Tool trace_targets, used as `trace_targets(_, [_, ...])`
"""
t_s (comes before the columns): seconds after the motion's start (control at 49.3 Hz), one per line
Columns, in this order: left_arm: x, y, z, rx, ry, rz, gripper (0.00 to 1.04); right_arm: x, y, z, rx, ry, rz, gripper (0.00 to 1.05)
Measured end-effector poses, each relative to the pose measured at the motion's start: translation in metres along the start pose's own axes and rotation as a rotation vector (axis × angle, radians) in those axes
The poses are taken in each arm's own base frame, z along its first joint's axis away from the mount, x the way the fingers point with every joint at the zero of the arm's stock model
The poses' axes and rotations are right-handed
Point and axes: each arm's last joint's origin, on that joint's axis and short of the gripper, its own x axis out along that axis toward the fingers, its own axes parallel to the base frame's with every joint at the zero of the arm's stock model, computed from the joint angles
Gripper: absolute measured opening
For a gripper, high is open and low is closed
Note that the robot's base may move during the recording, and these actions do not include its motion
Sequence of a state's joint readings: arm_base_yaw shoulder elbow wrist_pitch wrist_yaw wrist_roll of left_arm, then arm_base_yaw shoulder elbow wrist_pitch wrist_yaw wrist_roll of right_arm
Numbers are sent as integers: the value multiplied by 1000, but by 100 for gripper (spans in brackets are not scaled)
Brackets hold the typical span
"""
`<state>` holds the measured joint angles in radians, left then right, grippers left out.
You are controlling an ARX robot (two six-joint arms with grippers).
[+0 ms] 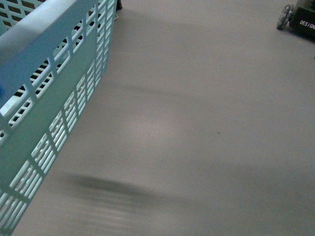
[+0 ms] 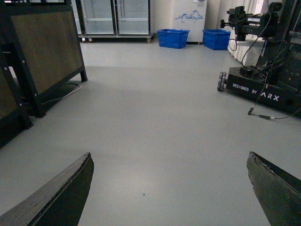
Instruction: Pick mango and avocado into basket
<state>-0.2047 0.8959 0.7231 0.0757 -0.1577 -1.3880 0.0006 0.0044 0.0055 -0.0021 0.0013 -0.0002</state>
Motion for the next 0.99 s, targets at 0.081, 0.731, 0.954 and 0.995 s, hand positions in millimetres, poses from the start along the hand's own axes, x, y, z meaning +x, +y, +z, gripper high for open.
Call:
trace_targets(0.081, [0,0,0,0,1,0,9,0,0,0,0,0,0,97])
trace_targets(0.731, [0,3,-1,2,3,10,9,0,0,0,0,0,0,97])
trace_targets(0.954, [0,3,-1,2,3,9,9,0,0,0,0,0,0,97])
trace_targets(0.995, [0,3,-1,2,3,9,9,0,0,0,0,0,0,97])
